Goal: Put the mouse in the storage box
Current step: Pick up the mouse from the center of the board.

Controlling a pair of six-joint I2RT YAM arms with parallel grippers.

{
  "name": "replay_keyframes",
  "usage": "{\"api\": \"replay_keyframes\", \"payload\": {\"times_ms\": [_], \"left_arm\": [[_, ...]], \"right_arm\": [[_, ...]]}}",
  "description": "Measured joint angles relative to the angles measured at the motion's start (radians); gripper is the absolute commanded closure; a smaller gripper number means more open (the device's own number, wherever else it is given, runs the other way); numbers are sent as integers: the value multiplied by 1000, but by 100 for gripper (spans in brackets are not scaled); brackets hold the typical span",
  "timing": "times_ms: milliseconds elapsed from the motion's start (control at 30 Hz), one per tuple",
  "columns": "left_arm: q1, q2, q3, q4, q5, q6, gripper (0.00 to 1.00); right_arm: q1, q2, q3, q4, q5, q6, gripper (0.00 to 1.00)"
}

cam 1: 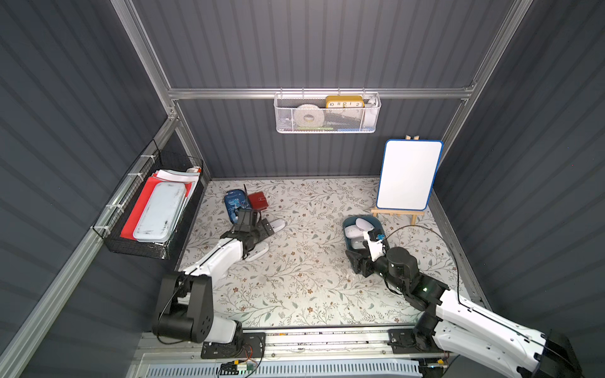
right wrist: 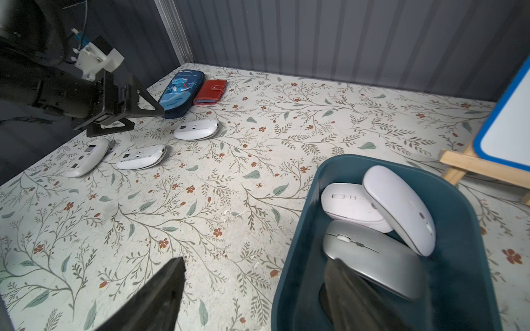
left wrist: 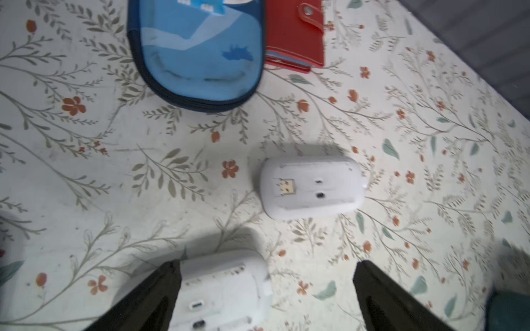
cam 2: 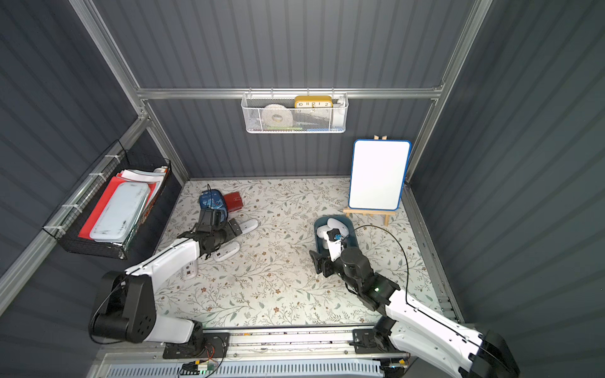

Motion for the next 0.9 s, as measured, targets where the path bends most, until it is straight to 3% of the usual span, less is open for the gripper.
{"api": "replay_keyframes", "payload": {"times_ms": [133,367,767,900], "left_arm": [[75,64,-1,48,63,3,1],[85,111,-46,99,186,3,1],[85,-26,-161,92,279,7,1],[74,-34,-168,88,277,1,5]], "right_arm": [[10,0,0,0,5,0,18],[10,6,0,-1,37,5,17],[10,8,-11,1,107,31,17],[10,19,-11,8,119,31,17]]}}
